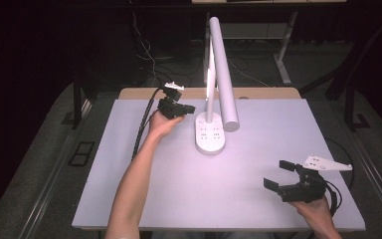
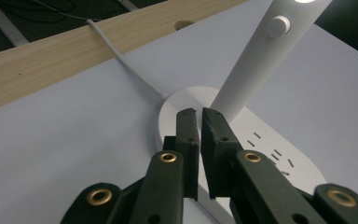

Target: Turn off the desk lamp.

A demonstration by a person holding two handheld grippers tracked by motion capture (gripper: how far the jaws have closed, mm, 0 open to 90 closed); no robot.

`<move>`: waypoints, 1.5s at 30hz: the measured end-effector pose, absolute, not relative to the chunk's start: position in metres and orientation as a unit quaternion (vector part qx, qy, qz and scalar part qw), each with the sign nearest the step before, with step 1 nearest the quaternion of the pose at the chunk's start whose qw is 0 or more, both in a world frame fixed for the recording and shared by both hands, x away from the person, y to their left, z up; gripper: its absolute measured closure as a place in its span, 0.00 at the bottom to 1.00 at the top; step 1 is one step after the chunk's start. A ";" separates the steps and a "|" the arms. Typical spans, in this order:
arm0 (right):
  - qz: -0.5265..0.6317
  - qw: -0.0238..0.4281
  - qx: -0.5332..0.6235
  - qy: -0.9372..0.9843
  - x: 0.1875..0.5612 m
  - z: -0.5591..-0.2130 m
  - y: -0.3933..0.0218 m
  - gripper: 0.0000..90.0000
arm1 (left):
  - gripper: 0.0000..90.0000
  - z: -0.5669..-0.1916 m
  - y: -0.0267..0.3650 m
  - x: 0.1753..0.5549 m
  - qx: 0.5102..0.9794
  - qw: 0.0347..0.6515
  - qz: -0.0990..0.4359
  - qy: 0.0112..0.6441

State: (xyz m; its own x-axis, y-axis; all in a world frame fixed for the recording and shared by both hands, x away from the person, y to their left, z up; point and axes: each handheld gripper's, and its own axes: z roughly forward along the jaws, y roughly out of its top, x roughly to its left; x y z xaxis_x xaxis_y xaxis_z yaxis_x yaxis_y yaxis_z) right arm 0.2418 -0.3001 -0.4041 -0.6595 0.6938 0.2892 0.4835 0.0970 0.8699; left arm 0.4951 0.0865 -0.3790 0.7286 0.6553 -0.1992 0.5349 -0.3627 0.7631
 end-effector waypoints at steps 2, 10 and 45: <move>0.539 0.097 0.401 0.734 0.242 -0.404 -0.300 0.01 | 0.99 -0.381 0.084 0.496 0.829 0.424 0.070 0.357; 0.540 0.097 0.401 0.734 0.242 -0.404 -0.301 0.01 | 1.00 -0.393 0.070 0.499 0.830 0.421 0.067 0.359; 0.540 0.100 0.399 0.734 0.240 -0.403 -0.302 0.01 | 1.00 -0.427 0.054 0.505 0.826 0.411 0.056 0.381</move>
State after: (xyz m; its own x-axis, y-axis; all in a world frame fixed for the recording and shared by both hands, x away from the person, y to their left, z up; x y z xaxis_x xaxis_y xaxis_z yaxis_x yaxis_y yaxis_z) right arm 0.2399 -0.3023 -0.4029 -0.6614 0.6944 0.2836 0.4773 0.0979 0.8733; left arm 0.5051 0.0538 -0.4275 0.7030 0.6758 -0.2214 0.5844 -0.3717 0.7213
